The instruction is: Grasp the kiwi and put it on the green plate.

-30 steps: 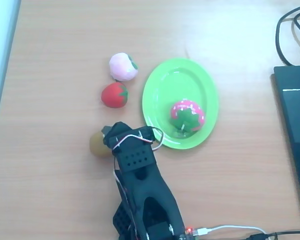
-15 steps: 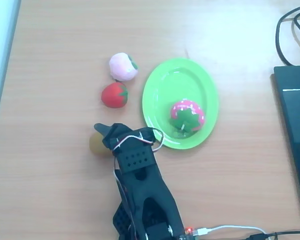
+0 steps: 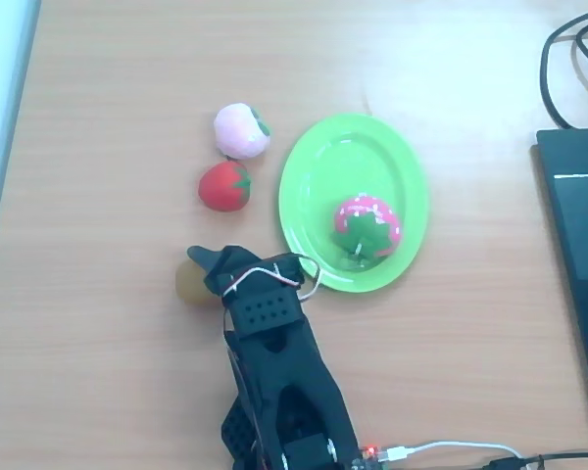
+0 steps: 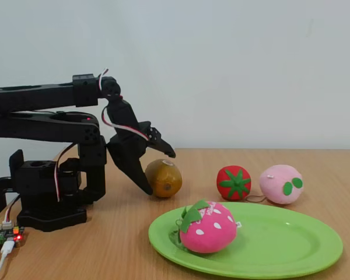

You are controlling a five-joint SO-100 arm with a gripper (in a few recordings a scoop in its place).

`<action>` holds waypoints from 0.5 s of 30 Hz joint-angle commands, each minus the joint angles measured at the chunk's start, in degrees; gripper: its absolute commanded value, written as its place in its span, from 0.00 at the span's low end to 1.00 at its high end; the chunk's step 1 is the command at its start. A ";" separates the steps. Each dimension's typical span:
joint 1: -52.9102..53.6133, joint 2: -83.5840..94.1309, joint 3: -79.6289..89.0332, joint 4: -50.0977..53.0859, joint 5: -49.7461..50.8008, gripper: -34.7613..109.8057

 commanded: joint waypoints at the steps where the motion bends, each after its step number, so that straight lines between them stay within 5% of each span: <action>1: -0.62 -0.53 1.58 -1.41 -1.85 0.61; 15: -2.90 -1.58 3.96 -6.77 -1.67 0.54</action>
